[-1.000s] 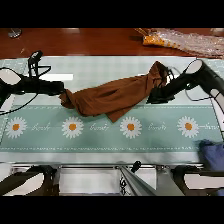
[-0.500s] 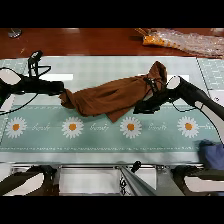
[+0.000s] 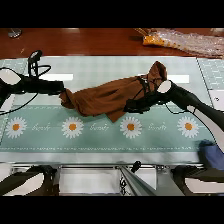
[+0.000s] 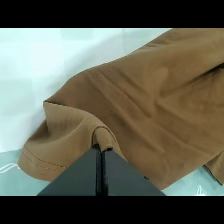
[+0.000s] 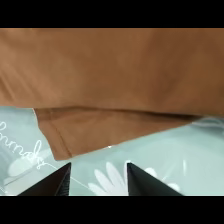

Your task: Fold the shirts.

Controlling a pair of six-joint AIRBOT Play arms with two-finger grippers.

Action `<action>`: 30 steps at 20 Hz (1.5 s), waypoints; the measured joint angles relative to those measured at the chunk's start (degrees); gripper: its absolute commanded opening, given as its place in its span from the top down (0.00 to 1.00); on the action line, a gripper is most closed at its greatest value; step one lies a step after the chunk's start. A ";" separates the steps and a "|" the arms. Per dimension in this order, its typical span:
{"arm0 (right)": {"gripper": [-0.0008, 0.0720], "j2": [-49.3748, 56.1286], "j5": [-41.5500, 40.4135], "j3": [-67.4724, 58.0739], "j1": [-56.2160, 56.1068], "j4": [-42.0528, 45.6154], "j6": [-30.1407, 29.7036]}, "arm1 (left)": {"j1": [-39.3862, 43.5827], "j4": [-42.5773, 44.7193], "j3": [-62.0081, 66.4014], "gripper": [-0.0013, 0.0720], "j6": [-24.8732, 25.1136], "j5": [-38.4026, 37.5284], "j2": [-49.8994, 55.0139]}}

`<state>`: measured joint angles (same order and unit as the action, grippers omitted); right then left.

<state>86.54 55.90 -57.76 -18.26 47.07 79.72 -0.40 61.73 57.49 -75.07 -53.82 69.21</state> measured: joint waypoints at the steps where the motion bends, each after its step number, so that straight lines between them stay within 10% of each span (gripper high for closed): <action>1: 0.34 0.00 -0.31 0.42 -0.26 -0.26 0.42 | -0.02 0.00 0.00 0.96 0.00 0.20 0.00; 16: 0.34 2.78 -5.44 1.77 -1.62 -2.97 3.39 | 0.00 0.00 0.00 0.96 0.00 0.94 0.02; 22: 0.96 4.24 -9.38 1.84 -6.73 -2.93 4.15 | 0.00 0.00 0.00 0.96 0.00 0.94 0.00; 30: 0.96 3.93 -11.30 1.84 -7.74 -2.82 5.20 | 0.00 -0.02 0.20 0.96 0.00 1.53 0.02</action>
<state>90.48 44.60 -55.92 -26.00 44.25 84.93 -0.40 61.71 57.69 -75.07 -52.29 69.23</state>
